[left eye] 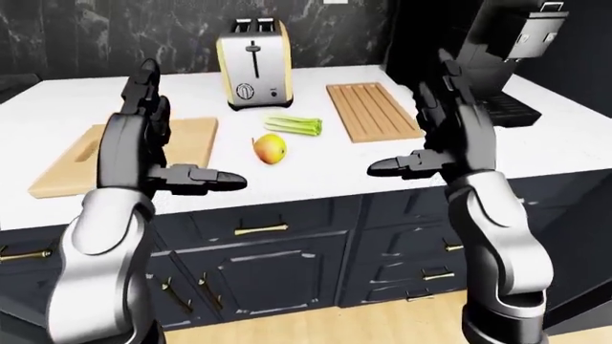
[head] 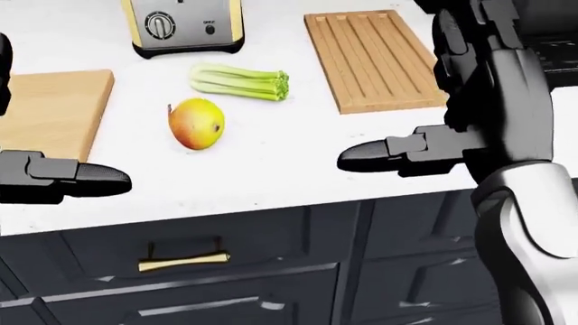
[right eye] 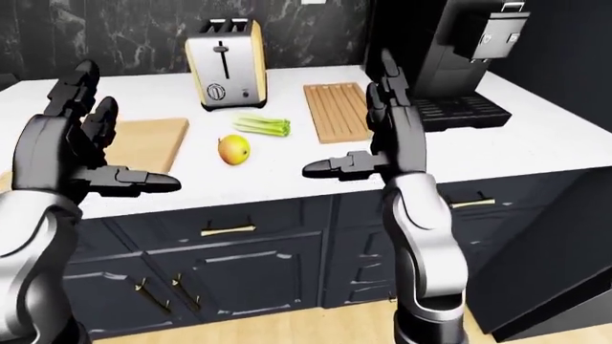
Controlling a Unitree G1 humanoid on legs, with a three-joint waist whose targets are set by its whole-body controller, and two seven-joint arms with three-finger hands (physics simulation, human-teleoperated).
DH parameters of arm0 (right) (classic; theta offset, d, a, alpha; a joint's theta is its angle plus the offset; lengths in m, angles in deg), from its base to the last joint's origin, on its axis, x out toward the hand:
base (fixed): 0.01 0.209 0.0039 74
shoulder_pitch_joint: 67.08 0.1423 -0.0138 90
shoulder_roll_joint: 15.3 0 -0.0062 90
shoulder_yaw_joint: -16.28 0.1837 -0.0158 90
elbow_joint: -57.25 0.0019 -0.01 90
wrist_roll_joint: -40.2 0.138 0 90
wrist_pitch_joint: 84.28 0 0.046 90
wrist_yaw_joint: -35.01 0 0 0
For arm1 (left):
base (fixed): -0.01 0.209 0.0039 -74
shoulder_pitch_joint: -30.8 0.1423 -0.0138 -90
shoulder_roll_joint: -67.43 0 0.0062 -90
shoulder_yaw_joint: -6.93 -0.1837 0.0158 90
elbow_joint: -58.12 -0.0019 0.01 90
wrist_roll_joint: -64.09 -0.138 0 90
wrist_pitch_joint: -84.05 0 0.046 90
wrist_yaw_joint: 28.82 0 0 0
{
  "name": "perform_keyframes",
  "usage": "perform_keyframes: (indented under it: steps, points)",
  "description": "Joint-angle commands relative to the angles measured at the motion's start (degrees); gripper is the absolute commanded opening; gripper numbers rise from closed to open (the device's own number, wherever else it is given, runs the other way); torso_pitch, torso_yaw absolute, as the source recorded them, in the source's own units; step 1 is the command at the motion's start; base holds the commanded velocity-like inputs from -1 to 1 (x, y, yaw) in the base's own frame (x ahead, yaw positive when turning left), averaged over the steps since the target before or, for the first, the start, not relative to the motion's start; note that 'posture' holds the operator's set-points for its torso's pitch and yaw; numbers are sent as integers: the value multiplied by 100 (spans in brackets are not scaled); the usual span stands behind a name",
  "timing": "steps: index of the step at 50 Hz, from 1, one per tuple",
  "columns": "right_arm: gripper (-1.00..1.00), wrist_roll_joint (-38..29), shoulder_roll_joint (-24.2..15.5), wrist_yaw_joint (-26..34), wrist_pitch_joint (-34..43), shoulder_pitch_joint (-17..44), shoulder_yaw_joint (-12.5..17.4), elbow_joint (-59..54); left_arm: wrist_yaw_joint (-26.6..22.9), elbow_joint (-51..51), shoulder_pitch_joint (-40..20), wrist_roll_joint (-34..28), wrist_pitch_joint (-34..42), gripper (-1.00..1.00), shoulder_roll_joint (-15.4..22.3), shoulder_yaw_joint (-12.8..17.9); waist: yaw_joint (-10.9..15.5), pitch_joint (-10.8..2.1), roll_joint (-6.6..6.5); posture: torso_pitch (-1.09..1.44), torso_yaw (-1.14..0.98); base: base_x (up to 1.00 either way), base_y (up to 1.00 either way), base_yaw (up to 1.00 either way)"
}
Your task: Place the pear and the celery on separate cutting boards.
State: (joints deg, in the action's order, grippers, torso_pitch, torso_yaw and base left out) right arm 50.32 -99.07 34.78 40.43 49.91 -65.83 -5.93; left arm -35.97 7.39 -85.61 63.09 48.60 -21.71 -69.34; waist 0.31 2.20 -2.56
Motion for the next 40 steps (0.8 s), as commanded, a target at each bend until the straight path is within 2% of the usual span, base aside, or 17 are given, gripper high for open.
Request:
perform_keyframes:
  steps: [1, 6, 9, 10, 12, 17, 20, 21, 23, 24, 25, 26, 29, 33, 35, 36, 40]
  points:
    - [100, -13, -49, -22, -179, 163, 65, 112, -23, 121, -157, -33, -126, 100, 31, -9, -13, -68, -36, 0, 0, 45, 0, 0]
    - [100, 42, -32, -54, -123, 156, 99, 173, -65, 170, -134, -78, -79, 100, 36, 25, -2, -183, 97, 0, 0, 26, 0, 0]
    - [100, 205, -49, -191, 78, 151, 102, 228, -75, 152, -140, -100, -82, 100, 35, 26, 9, -190, 356, 0, 0, 0, 0, 0]
    - [100, 150, -61, -204, 52, 133, 84, 176, -81, 183, -156, -104, -45, 100, 43, 31, -20, -136, 272, 0, 0, 0, 0, 0]
    - [100, 197, -57, -150, 123, 105, 102, 291, -82, 172, -157, -118, -53, 100, 49, 28, -28, 40, 462, 0, 0, 0, 0, 0]
    - [100, 84, -78, -55, -68, 61, 9, 391, -69, 166, -183, -103, -39, 100, 39, 48, -38, 94, 483, 0, 0, 0, 0, 0]
    - [100, 49, -24, -15, -37, 86, 20, 375, -61, 191, -179, -84, -25, 100, 50, 86, -88, 101, 397, 0, 0, 0, 0, 2]
    - [100, 36, -8, -4, -96, 70, 20, 341, -72, 219, -146, -98, -23, 100, 63, 55, -83, 3, 279, 0, 0, 0, 0, 12]
    - [100, 45, -16, 6, -48, 16, 57, 421, -76, 292, -108, -78, 10, 100, 48, 105, -74, -147, -142, 0, 0, 0, 0, 29]
    - [100, 67, -27, -5, -10, 45, 91, 441, -87, 323, -98, -78, 36, 100, 68, 117, -111, -264, -110, 0, 0, 0, 0, 29]
    - [100, 60, -38, -13, -16, 85, 81, 421, -89, 349, -104, -69, 53, 100, 67, 123, -22, -185, -27, 0, 0, 0, 0, 28]
    - [100, 66, -45, -24, 5, 71, 96, 457, -81, 352, -109, -71, 62, 100, 67, 121, -23, -193, -111, 0, 0, 0, 0, 29]
    - [100, 95, -70, -18, 51, 69, 107, 542, -96, 428, -123, -52, 147, 100, 99, 160, 28, -238, -18, 0, 0, 0, 0, 28]
    - [100, 52, -65, 3, 31, 103, 64, 484, -103, 483, -97, -15, 187, 100, 143, 250, -6, -140, 208, 0, 0, 0, 0, 29]
    - [100, 73, -55, 13, 4, 133, 70, 440, -89, 407, -71, -25, 113, 100, 139, 188, -19, -141, 423, 0, 0, 0, 0, 29]
    - [100, 53, -54, 11, -26, 128, 61, 408, -83, 376, -87, -22, 89, 100, 123, 174, -28, -192, 619, 0, 0, 0, 0, 28]
    - [100, 80, -68, 49, -16, 101, 89, 428, -70, 243, -89, -53, -12, 100, 99, 117, -5, -165, 556, 0, 0, 0, 0, 29]
